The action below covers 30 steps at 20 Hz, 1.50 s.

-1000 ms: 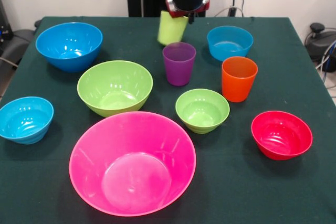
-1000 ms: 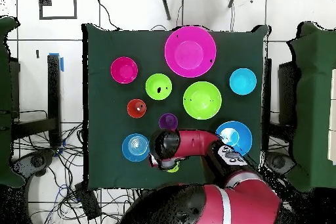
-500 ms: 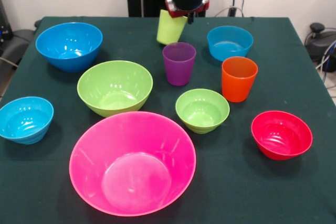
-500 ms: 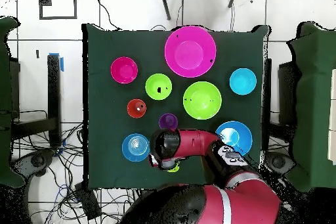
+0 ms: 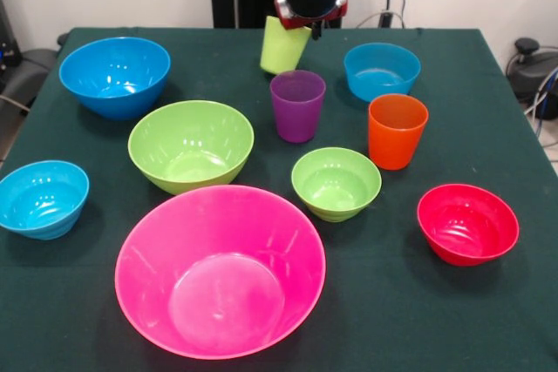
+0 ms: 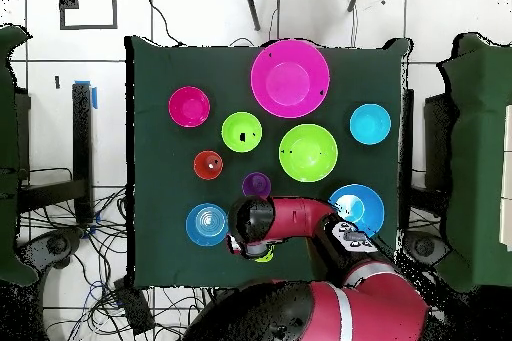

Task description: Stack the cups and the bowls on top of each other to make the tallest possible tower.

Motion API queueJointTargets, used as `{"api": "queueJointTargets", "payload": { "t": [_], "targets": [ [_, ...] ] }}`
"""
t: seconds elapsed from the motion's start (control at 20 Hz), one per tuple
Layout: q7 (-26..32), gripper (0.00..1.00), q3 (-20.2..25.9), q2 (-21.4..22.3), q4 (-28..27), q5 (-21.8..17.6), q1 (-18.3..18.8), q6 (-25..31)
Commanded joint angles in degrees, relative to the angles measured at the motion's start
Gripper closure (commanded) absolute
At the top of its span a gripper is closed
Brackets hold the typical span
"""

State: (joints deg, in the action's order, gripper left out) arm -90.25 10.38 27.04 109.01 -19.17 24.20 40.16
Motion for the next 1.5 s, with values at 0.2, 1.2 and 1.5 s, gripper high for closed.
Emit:
{"api": "queueJointTargets", "payload": {
  "t": [0.2, 1.2, 1.5],
  "targets": [
    [-4.77, 1.00, 2.06, 0.98, -2.21, -0.11, -2.20, -1.12],
    [-5.20, 1.00, 1.53, 15.25, -0.24, 5.62, -6.11, 16.83],
    [-5.29, 1.00, 1.17, 15.90, -0.41, 5.81, -6.29, 17.98]
  ]
}}
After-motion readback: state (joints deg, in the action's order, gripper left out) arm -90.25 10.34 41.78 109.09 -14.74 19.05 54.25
